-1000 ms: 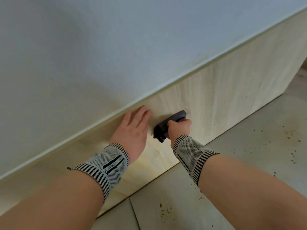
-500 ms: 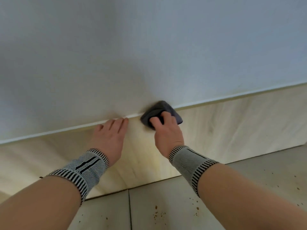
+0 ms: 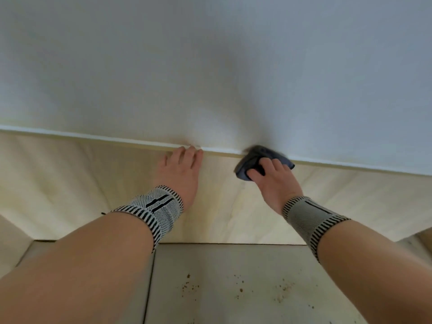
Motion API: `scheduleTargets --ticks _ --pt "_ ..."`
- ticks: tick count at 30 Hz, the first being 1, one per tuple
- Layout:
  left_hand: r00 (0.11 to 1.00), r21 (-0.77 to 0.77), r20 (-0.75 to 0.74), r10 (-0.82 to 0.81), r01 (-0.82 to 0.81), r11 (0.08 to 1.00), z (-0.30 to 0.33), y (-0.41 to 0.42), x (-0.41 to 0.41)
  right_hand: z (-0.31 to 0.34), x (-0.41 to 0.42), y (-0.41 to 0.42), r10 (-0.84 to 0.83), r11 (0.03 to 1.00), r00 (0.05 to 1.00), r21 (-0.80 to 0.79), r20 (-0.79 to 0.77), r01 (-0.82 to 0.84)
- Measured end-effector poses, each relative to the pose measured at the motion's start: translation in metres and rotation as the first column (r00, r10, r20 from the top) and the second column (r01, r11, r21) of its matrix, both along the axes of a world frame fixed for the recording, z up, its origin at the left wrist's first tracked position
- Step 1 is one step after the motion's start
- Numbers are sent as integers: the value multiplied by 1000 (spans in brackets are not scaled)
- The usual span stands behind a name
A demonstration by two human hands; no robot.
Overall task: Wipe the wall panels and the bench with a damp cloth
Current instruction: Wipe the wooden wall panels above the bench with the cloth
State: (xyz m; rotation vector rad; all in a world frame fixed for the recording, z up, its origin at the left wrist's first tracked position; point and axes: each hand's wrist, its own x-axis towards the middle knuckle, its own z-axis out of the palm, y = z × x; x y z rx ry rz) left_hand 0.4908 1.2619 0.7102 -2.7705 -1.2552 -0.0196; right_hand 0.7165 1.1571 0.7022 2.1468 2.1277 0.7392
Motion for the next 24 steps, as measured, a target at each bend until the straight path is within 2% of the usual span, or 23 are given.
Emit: scheduleTargets --ticks 3,6,10,14,17,21,24 --pt "1000 -41 3 7 -7 999 5 1 -2 -5 -41 36 180 983 983 19 26 -180" --pt "1000 -80 -9 26 -27 996 11 1 0 -12 -72 61 260 964 966 56 11 -260" --pt "998 -73 -22 62 -64 995 10 -4 5 -17 -41 42 353 932 935 75 37 -355" --pt "989 -87 -35 140 -143 986 4 -13 16 -14 37 3 352 936 926 -26 135 -352" --pt "977 -101 -51 206 -210 972 5 -21 25 -17 72 -15 345 935 923 18 172 -353" --pt "962 -110 -55 266 -270 956 6 -26 28 -18 51 5 403 909 891 23 209 -416" --pt "944 -126 -66 324 -330 935 7 -29 34 -26 8 30 457 888 872 -44 176 -457"
